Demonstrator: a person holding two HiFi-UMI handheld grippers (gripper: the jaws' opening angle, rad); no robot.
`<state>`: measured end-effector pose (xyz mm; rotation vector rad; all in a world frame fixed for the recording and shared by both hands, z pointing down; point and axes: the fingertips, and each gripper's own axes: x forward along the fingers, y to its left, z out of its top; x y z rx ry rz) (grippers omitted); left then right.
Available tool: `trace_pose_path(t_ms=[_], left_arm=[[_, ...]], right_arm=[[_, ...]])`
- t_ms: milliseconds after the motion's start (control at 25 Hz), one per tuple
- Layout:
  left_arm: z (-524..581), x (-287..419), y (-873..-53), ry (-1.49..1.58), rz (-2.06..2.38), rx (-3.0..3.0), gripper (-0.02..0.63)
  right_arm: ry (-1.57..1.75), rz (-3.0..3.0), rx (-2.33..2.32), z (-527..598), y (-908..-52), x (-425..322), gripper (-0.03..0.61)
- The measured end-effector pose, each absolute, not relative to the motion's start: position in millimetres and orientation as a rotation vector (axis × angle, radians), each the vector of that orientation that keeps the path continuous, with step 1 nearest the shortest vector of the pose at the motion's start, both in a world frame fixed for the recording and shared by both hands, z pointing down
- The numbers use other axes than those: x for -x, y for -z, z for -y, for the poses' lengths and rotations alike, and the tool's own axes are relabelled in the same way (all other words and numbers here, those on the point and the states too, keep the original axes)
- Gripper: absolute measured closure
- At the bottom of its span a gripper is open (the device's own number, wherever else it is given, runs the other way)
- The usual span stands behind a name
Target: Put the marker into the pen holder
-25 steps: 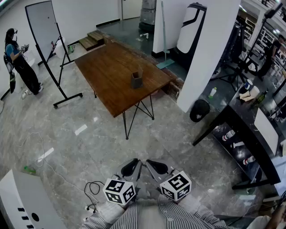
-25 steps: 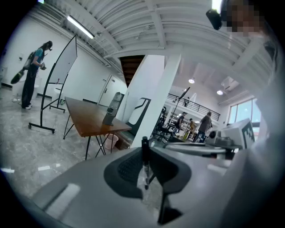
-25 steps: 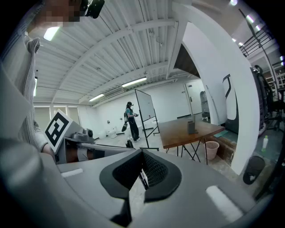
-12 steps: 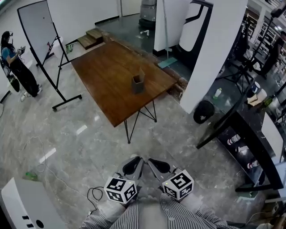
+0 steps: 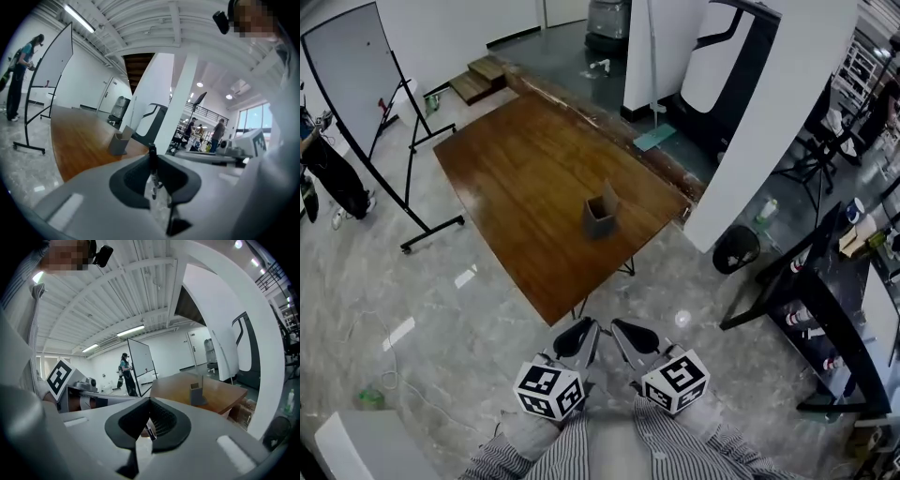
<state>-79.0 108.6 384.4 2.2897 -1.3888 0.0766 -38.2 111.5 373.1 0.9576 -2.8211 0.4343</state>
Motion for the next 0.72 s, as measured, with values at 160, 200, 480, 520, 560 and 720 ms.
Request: trace_pose_path(t_ms=[160, 200, 480, 520, 560, 720], left_arm=[[-51.3, 98.4, -378.1, -0.082, 1.357, -2.312, 0.566], [-40.7, 101.9, -378.6, -0.083, 1.354, -2.312, 0.566], [8.0, 107.9, -391.7, -0.091, 1.316, -2.278, 0.566], [13.2, 107.3, -393.4, -0.093, 1.311, -2.274, 0.566], [18.6, 106.6, -394.6, -0.095, 1.309, -2.269, 0.566], [43.0, 106.5, -394.5, -0.088, 1.330, -2.254, 0.566]], right_arm=[[-0.457, 2.812, -1.031, -50.8, -367.9, 52.1, 0.581], [-0.461, 2.807, -1.042, -41.2, -368.2, 53.8, 0.581], [-0.531, 2.744, -1.074, -4.4, -385.6, 52.0, 0.581], [-0.534, 2.742, -1.075, 1.1, -386.1, 51.5, 0.581], [-0.536, 2.741, -1.074, 6.6, -386.3, 50.9, 0.581], [-0.534, 2.742, -1.046, 28.6, -386.1, 48.7, 0.581]])
